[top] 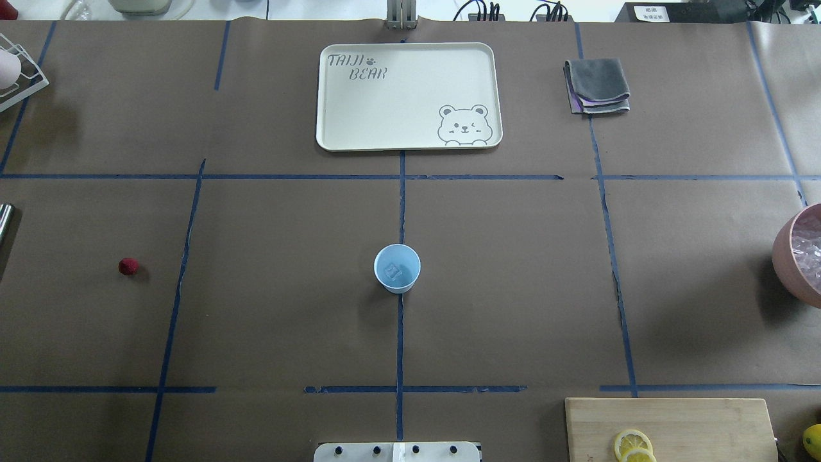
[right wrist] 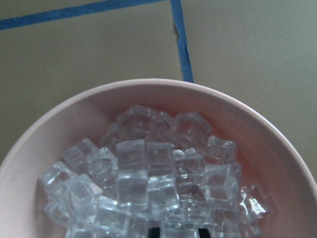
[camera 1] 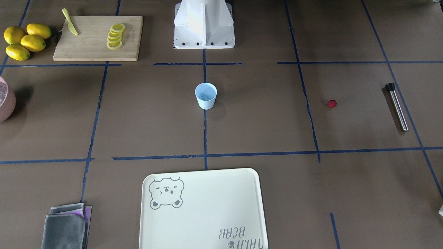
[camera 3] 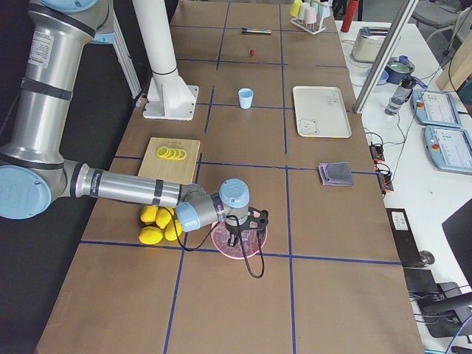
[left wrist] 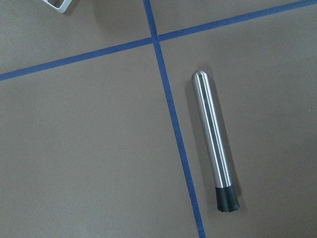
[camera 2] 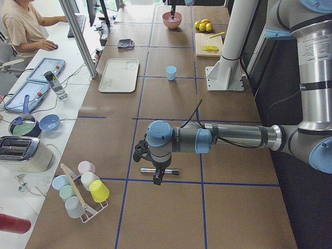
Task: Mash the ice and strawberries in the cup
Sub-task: 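Pick a third ice cube from the pink bowl with the right gripper, then carry the ice cube with the right gripper over the light-blue cup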
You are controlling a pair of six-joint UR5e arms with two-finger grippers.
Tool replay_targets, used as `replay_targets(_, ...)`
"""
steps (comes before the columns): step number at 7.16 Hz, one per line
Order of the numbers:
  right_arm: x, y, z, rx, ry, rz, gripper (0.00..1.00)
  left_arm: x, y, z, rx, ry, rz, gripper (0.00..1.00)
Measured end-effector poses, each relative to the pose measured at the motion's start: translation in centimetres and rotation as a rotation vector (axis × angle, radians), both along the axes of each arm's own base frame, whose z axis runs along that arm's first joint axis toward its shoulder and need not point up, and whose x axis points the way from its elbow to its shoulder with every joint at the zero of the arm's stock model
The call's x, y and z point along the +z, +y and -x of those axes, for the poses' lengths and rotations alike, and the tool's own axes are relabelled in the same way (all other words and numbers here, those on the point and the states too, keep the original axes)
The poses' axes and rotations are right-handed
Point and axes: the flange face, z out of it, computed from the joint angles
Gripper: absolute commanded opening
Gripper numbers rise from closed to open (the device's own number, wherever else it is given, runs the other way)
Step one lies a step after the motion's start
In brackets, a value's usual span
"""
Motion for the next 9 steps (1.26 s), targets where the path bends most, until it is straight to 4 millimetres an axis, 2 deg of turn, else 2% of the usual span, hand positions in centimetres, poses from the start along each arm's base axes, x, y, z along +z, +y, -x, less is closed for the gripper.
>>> replay_targets(1,-2.3,-0.1,-0.1,0.004,-0.02,-0.039,0.0,0.0,0.0,0.0,0.0,0.0,0.0,1.0)
replay_targets(2,-6.6,-0.1,-0.3,0.019,-0.053,-0.095,0.0,0.0,0.0,0.0,0.0,0.0,0.0,1.0)
replay_targets(3,-11.7,-0.1,0.3,0.057,-0.104,-0.12,0.0,-0.1,0.0,0.0,0.0,0.001,-0.001,1.0)
replay_targets(4,-17.5,-0.7,2.5,0.106,-0.186,-0.093,0.0,-0.1,0.0,0.0,0.0,0.001,-0.001,1.0)
replay_targets(5,-23.4,-1.7,6.5,0.134,-0.273,-0.042,0.0,-0.1,0.0,0.0,-0.001,0.002,-0.002,1.0)
replay_targets(6,-29.6,-2.7,12.6,0.147,-0.35,0.016,0.0,-0.2,-0.1,0.0,-0.001,0.003,-0.002,1.0)
replay_targets(7,-35.8,-2.7,20.4,0.166,-0.406,0.075,0.0,-0.2,-0.1,0.0,-0.001,0.006,-0.002,1.0)
replay_targets(9,-46.6,-0.6,36.3,0.224,-0.432,0.14,0.01,-0.1,-0.1,-0.1,-0.001,0.008,0.0,1.0)
